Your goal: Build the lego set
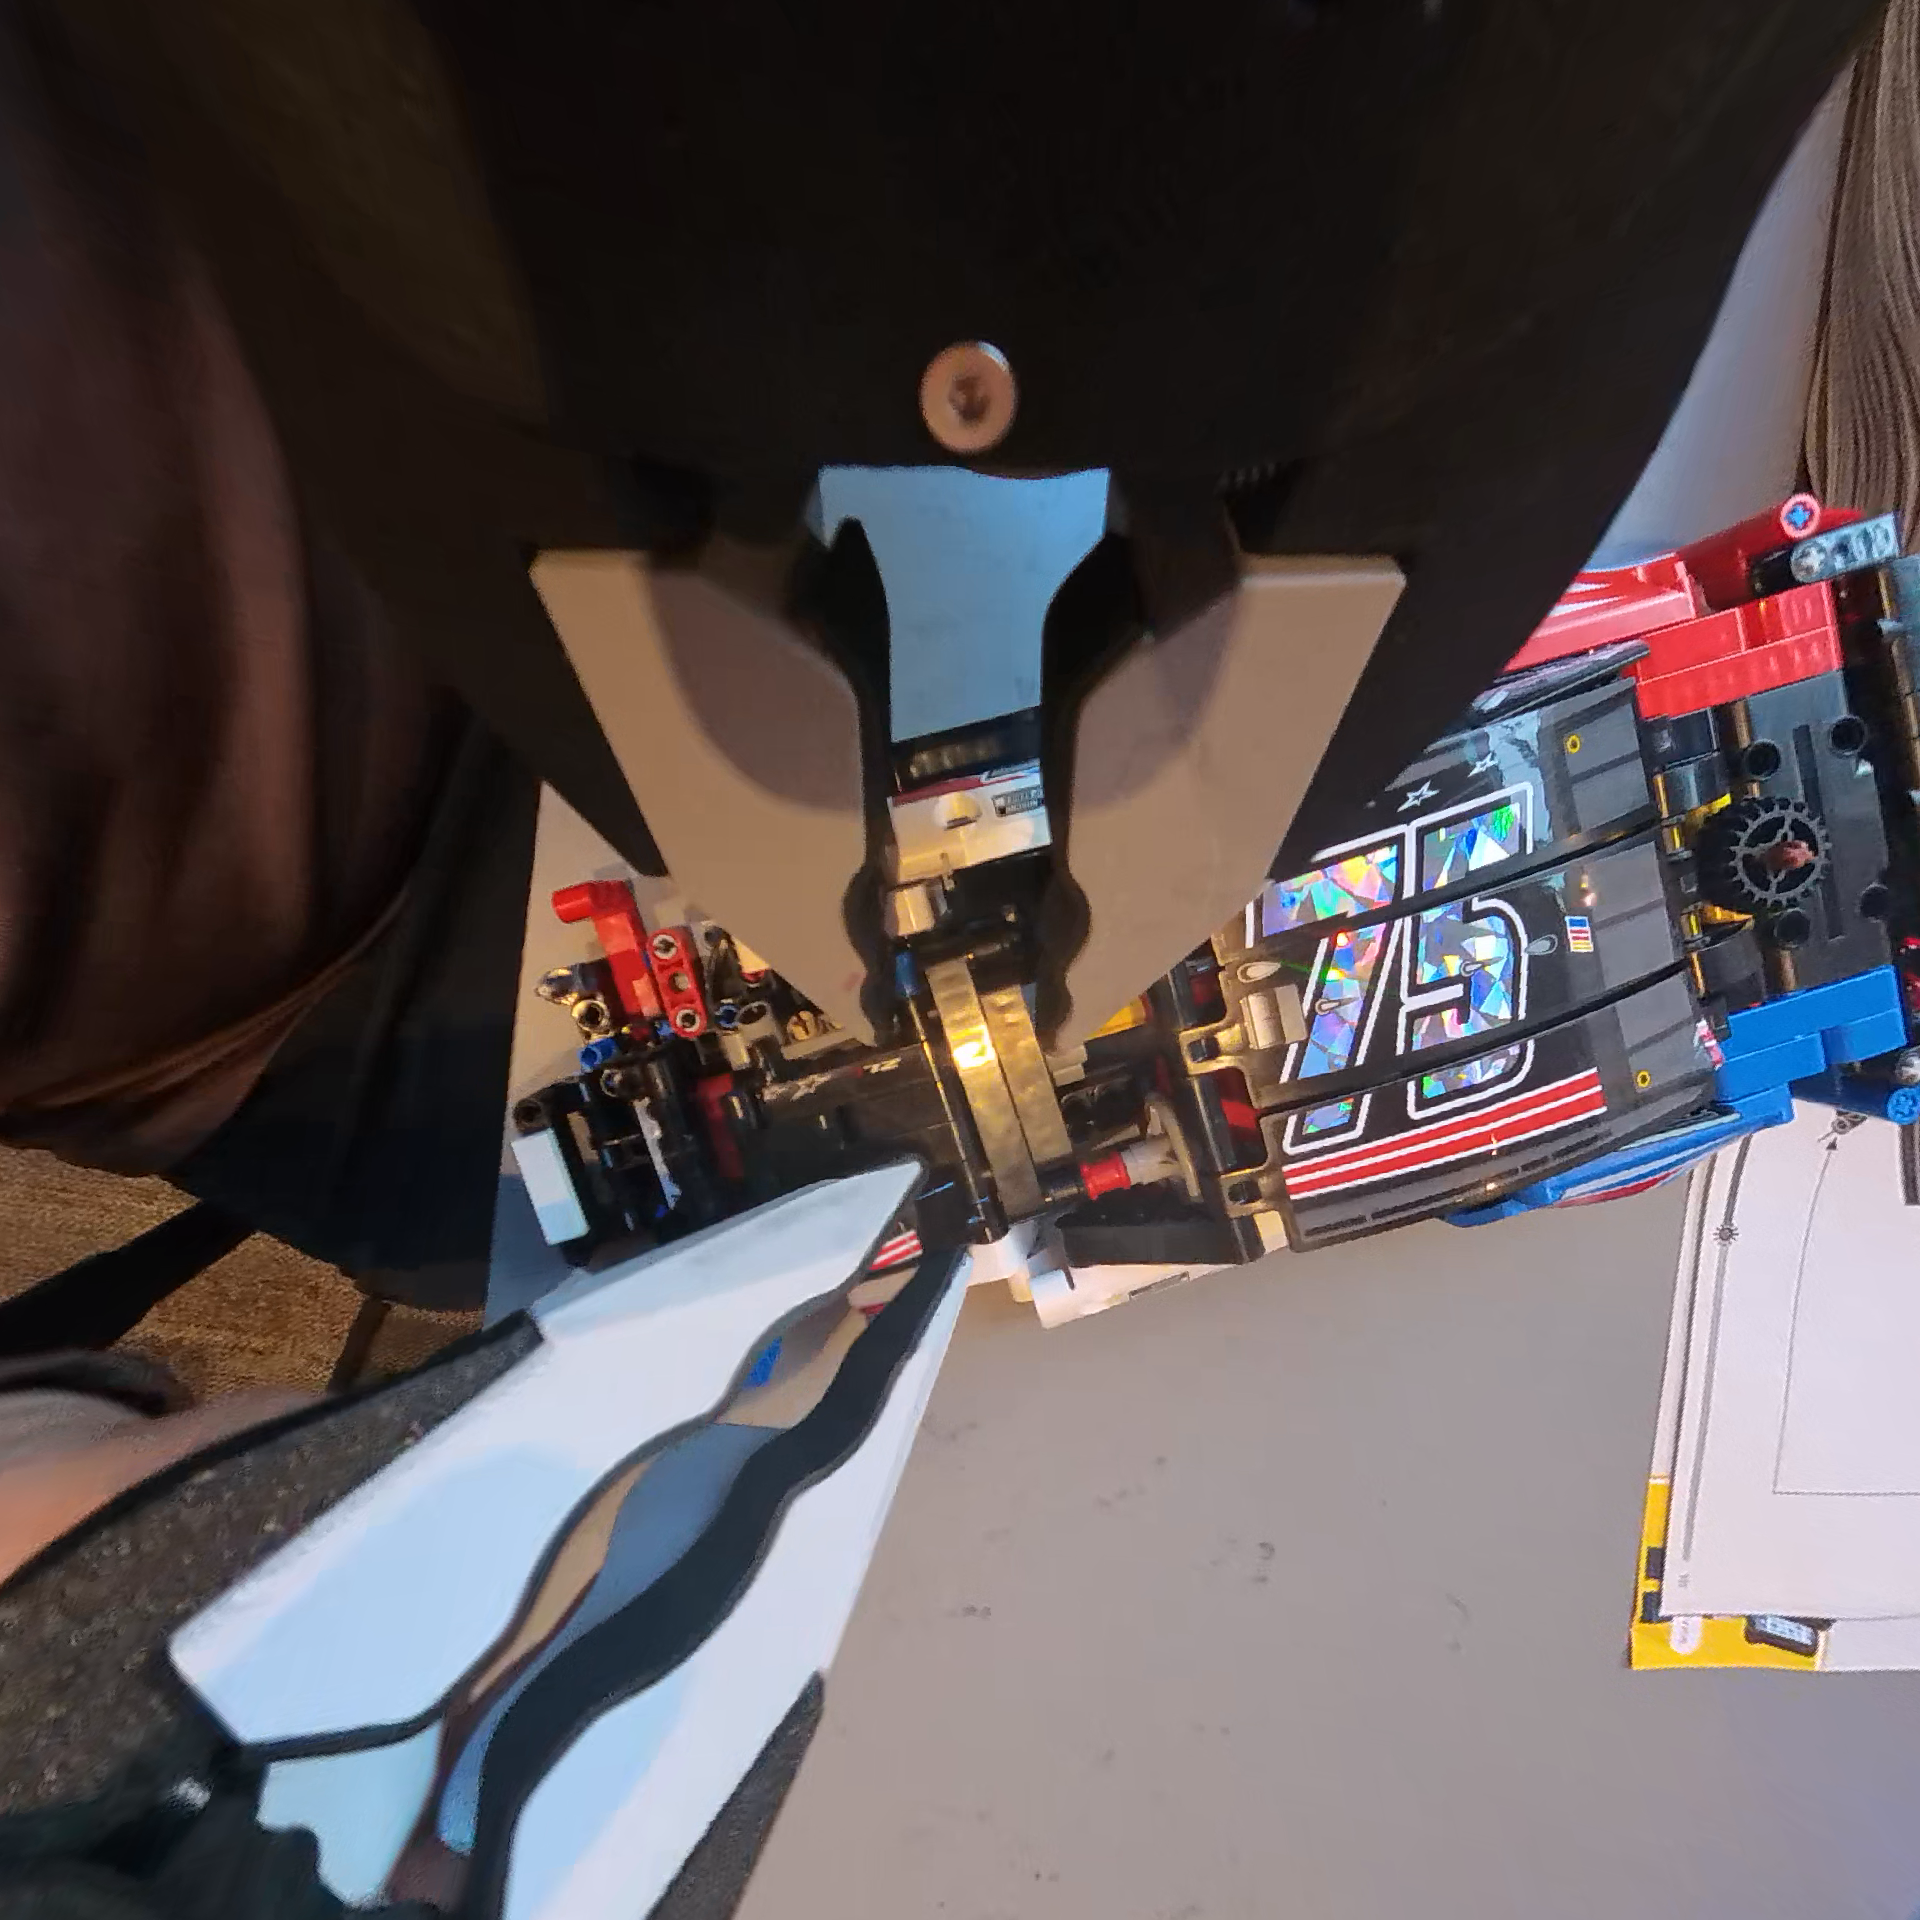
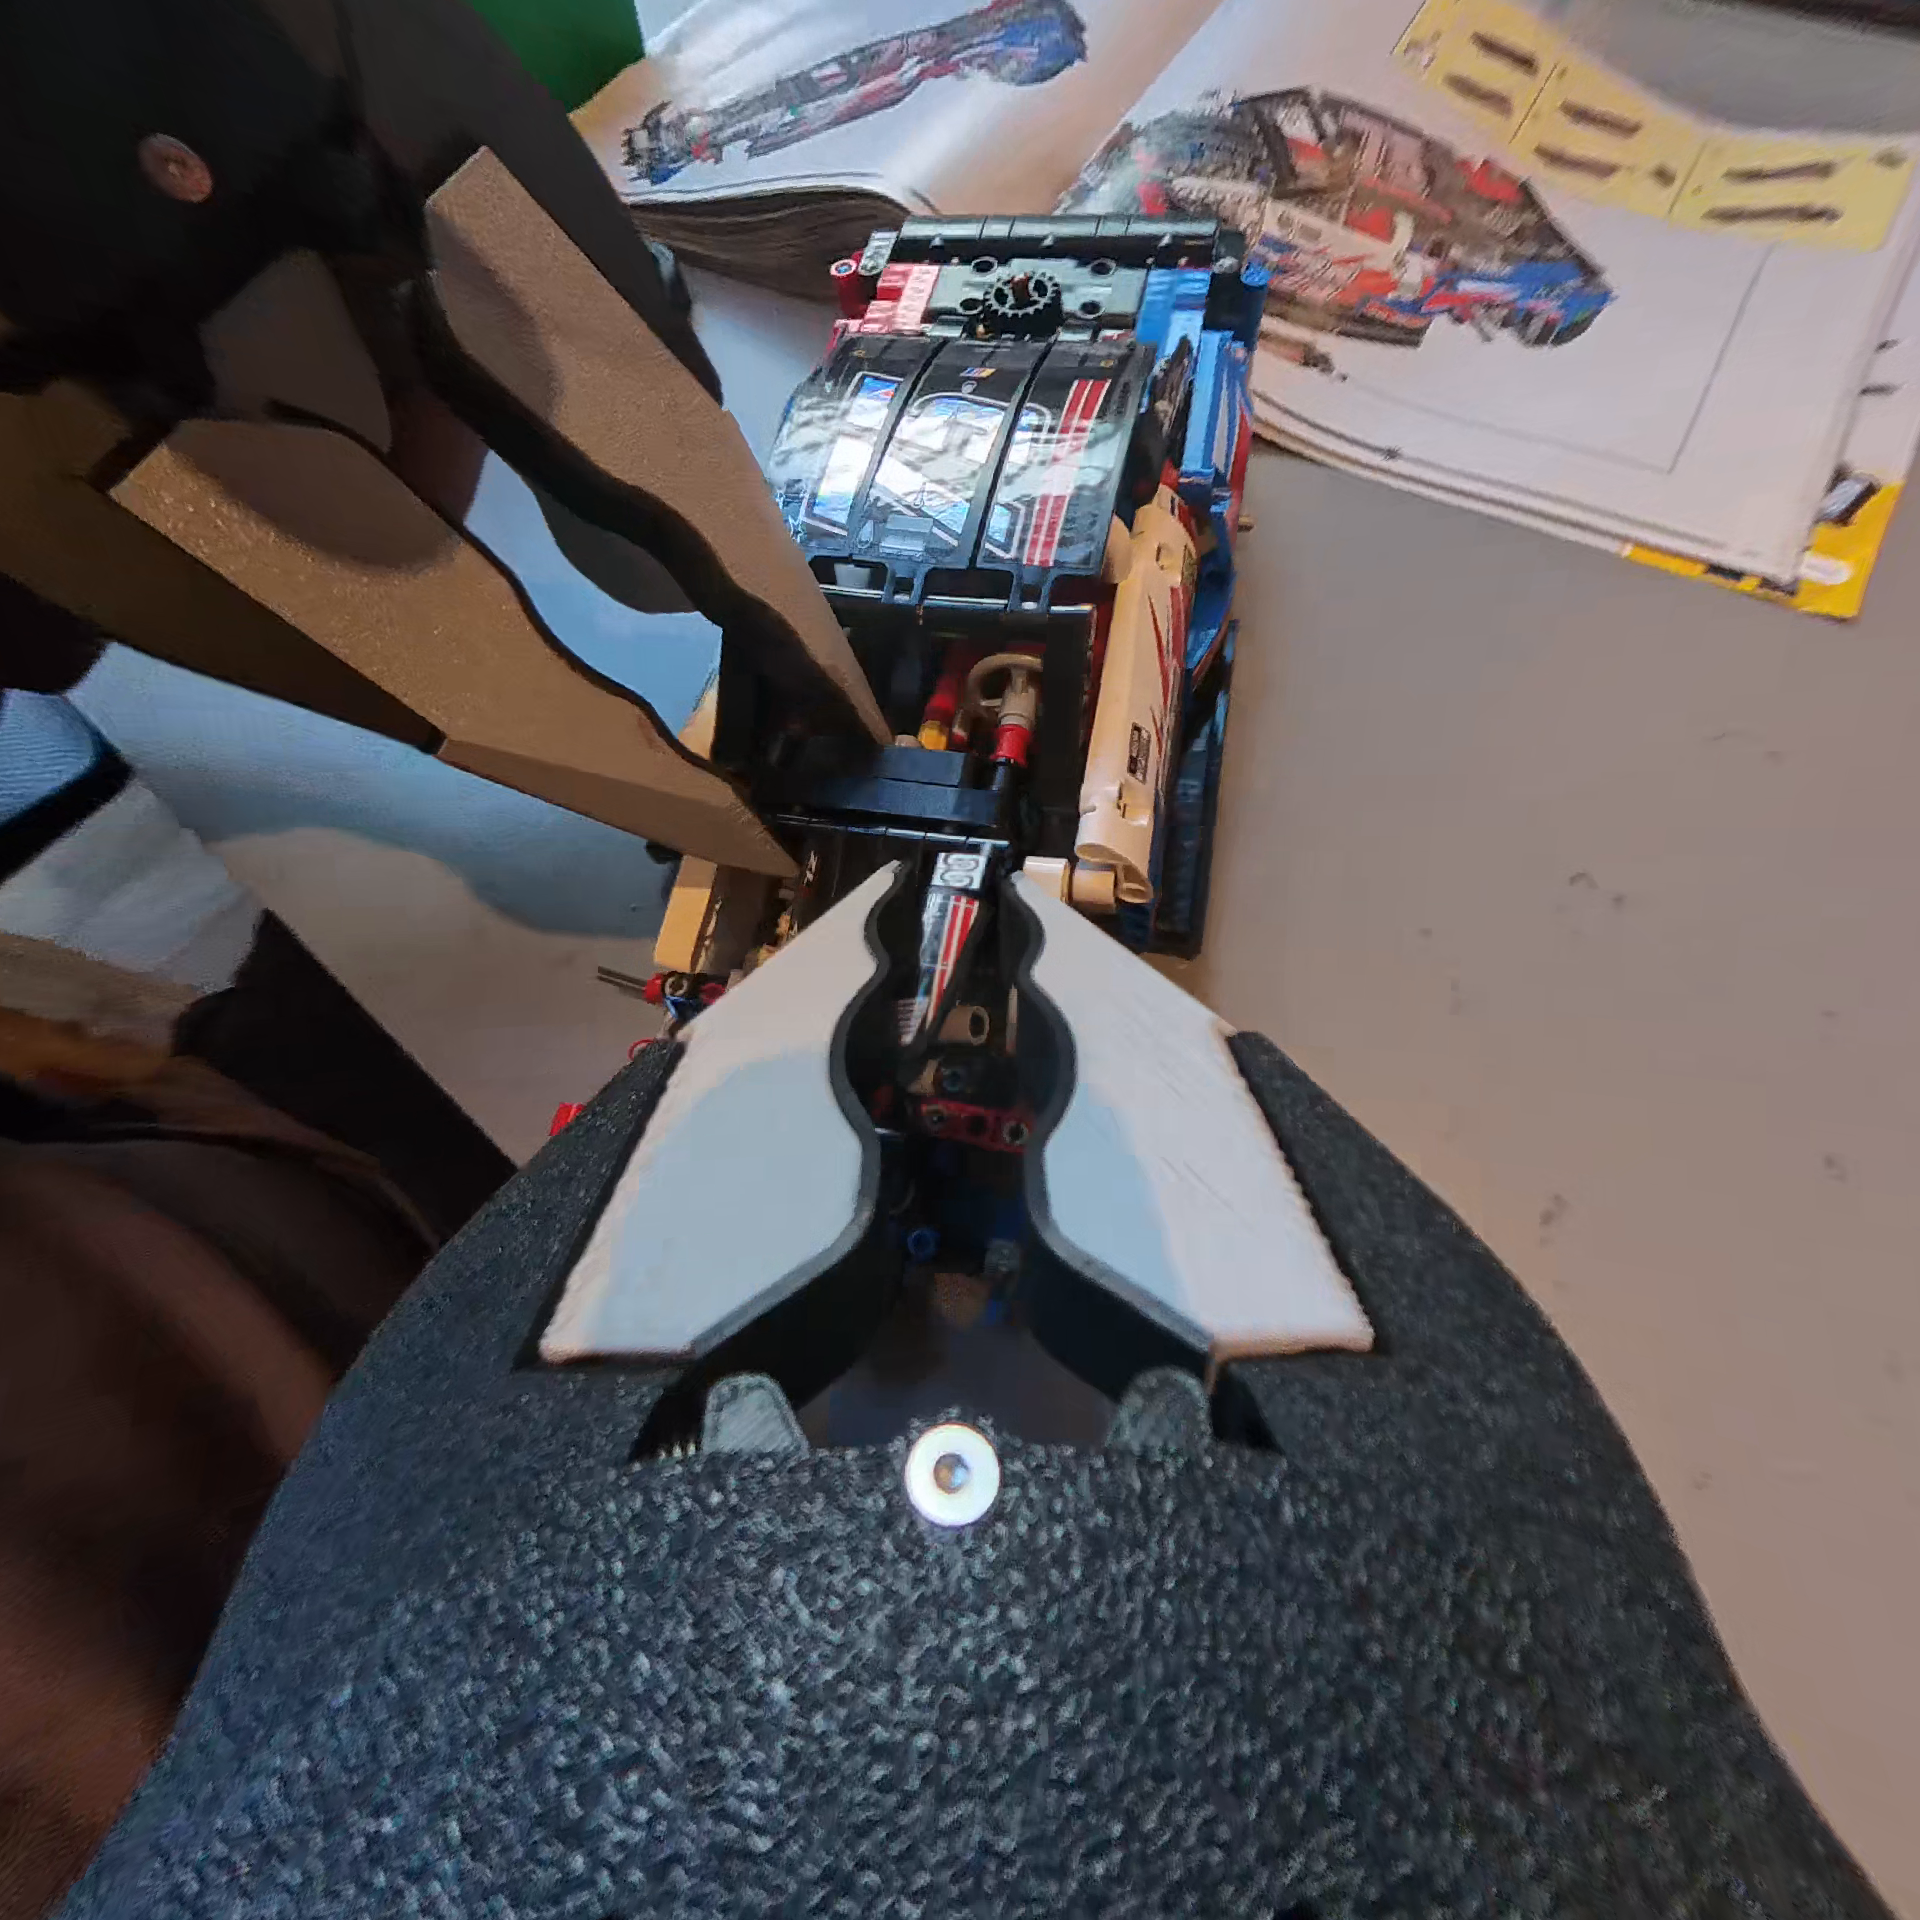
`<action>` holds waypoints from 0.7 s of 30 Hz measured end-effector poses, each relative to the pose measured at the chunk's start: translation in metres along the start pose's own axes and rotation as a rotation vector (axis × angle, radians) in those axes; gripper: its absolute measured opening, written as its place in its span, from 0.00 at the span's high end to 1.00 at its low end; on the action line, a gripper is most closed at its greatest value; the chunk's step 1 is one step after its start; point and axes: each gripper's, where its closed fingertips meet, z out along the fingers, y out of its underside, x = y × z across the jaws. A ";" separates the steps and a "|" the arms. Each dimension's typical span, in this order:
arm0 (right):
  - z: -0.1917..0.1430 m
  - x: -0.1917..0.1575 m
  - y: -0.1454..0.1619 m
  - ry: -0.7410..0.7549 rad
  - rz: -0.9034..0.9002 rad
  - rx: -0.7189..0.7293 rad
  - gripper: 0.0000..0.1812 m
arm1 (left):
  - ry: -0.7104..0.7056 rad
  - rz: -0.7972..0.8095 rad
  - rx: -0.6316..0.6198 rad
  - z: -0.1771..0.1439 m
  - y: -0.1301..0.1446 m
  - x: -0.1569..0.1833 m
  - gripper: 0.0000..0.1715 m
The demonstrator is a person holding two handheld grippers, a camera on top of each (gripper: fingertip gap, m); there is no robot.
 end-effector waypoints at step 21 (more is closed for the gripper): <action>-0.001 0.016 -0.005 0.158 -0.144 0.040 0.93 | -0.068 -0.025 0.046 0.007 -0.009 -0.007 0.86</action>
